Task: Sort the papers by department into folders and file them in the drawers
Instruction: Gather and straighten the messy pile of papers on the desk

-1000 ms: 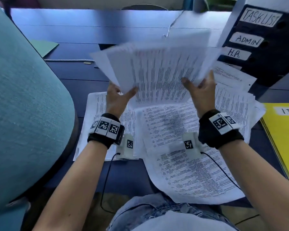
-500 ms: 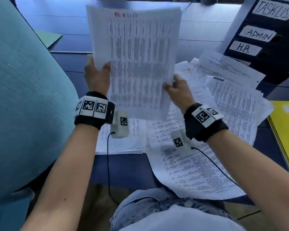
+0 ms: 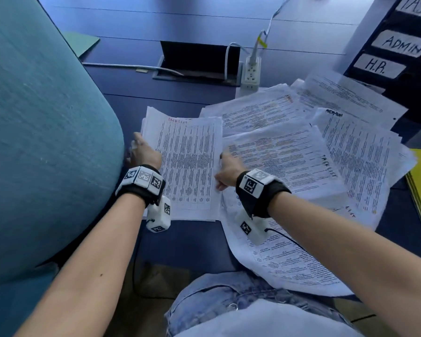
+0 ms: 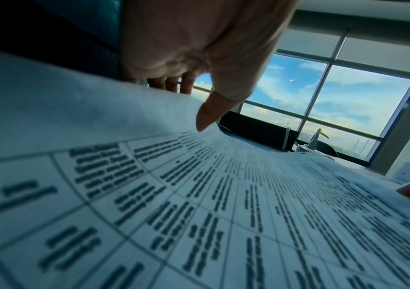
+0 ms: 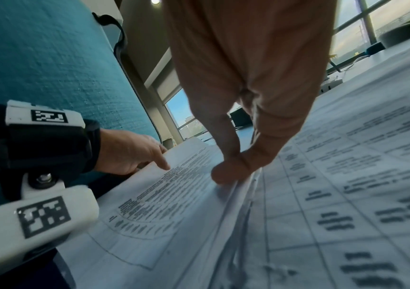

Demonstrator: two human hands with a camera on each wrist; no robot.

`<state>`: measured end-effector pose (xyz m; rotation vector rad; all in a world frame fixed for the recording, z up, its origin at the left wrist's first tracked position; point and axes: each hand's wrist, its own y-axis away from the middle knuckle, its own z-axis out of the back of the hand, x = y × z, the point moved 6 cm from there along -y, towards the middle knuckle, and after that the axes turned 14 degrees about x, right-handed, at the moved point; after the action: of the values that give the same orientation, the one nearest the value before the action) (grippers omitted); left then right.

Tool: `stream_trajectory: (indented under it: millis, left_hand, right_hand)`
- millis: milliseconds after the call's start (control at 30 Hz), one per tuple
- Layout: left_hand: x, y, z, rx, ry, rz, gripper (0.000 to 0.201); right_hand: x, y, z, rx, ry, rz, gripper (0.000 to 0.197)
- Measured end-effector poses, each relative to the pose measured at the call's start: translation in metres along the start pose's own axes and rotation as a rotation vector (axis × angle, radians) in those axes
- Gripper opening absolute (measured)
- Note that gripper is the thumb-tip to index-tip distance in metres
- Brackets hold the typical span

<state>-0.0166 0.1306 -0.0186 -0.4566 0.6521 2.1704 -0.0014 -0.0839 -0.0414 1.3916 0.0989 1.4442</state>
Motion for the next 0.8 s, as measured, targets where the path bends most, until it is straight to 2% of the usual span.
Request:
stream_trajectory:
  millis: [100, 167, 233, 300, 400, 467, 533, 633, 700, 767, 800]
  left_hand:
    - [0.004, 0.002, -0.008, 0.075, -0.103, 0.094, 0.056]
    - [-0.003, 0.008, -0.01, 0.095, -0.183, 0.078, 0.067]
    - [-0.02, 0.016, -0.015, 0.134, -0.306, -0.056, 0.074]
    - [-0.041, 0.031, -0.026, 0.214, -0.422, -0.24, 0.07]
    - [-0.071, 0.062, -0.06, 0.49, -0.554, -0.509, 0.072]
    - [-0.086, 0.093, -0.087, 0.711, -0.689, -0.675, 0.084]
    - [-0.092, 0.124, -0.112, 0.875, -0.871, -0.807, 0.1]
    - [-0.085, 0.151, -0.137, 0.984, -1.195, -0.94, 0.124]
    - [-0.077, 0.155, -0.144, 0.99, -1.34, -0.984, 0.134]
    - [-0.07, 0.158, -0.147, 0.973, -1.407, -1.015, 0.138]
    - [-0.068, 0.161, -0.149, 0.957, -1.422, -1.042, 0.137]
  right_hand:
    - [-0.006, -0.002, -0.001, 0.035, -0.042, 0.003, 0.052]
    - [-0.011, 0.001, 0.005, 0.033, -0.058, 0.023, 0.046]
    - [-0.015, 0.006, 0.021, -0.007, -0.055, 0.052, 0.044]
    - [-0.02, 0.011, 0.044, -0.079, -0.061, 0.066, 0.04]
    - [-0.035, 0.023, 0.085, -0.239, -0.009, 0.03, 0.036]
    - [-0.049, 0.034, 0.111, -0.33, 0.062, -0.029, 0.035]
    - [-0.068, 0.045, 0.133, -0.403, 0.104, -0.098, 0.034]
    - [-0.102, 0.058, 0.158, -0.514, 0.172, -0.264, 0.032]
    - [-0.129, 0.061, 0.162, -0.502, 0.153, -0.384, 0.055]
    - [-0.147, 0.06, 0.163, -0.503, 0.122, -0.396, 0.081]
    - [-0.152, 0.06, 0.162, -0.522, 0.114, -0.385, 0.087]
